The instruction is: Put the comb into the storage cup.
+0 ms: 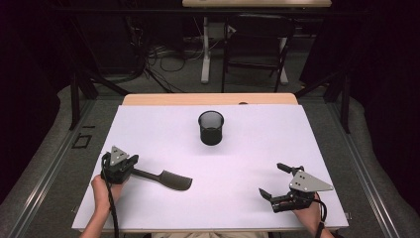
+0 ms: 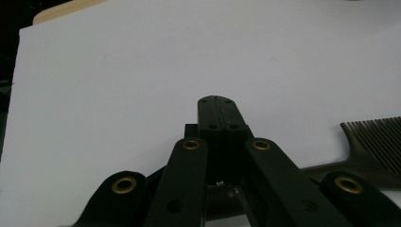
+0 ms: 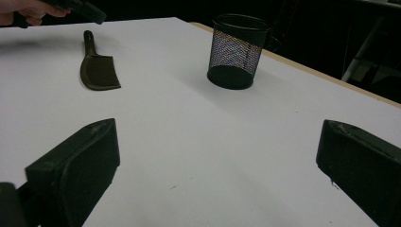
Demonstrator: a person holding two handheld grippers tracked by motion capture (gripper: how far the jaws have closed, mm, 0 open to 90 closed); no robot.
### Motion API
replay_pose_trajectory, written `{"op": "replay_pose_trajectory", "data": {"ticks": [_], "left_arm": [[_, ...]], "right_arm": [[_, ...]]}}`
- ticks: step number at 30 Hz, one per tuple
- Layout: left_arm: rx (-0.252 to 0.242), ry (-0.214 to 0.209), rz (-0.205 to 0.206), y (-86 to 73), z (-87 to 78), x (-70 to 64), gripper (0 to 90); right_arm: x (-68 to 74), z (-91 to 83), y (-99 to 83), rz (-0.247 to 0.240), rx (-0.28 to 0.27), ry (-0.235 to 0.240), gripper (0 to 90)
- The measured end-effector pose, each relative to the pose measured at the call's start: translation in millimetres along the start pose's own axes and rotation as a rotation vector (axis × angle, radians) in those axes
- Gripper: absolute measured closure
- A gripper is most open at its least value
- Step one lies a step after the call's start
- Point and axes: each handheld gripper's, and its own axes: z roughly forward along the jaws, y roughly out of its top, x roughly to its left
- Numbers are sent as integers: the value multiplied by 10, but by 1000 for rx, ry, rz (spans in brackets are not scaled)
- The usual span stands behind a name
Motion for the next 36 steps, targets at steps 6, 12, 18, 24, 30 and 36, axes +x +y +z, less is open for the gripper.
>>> {"op": "replay_pose_trajectory", "data": {"ticks": [6,12,18,24,30,36], "left_arm": [[41,-1,11,-36,2,16,900],[68,-4,17,-61,35,41,900],[102,-10,44,-67,48,26,900],[109,-14,43,-70,37,33,900],[126,-15,52,-69,38,31,900],[137,-26,59,-78,36,24,900]], "right_arm": [[13,14,2,-4,5,5,0],[5,18,-5,-3,11,7,0],[13,25,-2,-3,7,11,0],[7,26,-3,-3,10,10,0],[9,31,-5,-3,13,14,0],[12,22,-1,-3,11,14,0]]}}
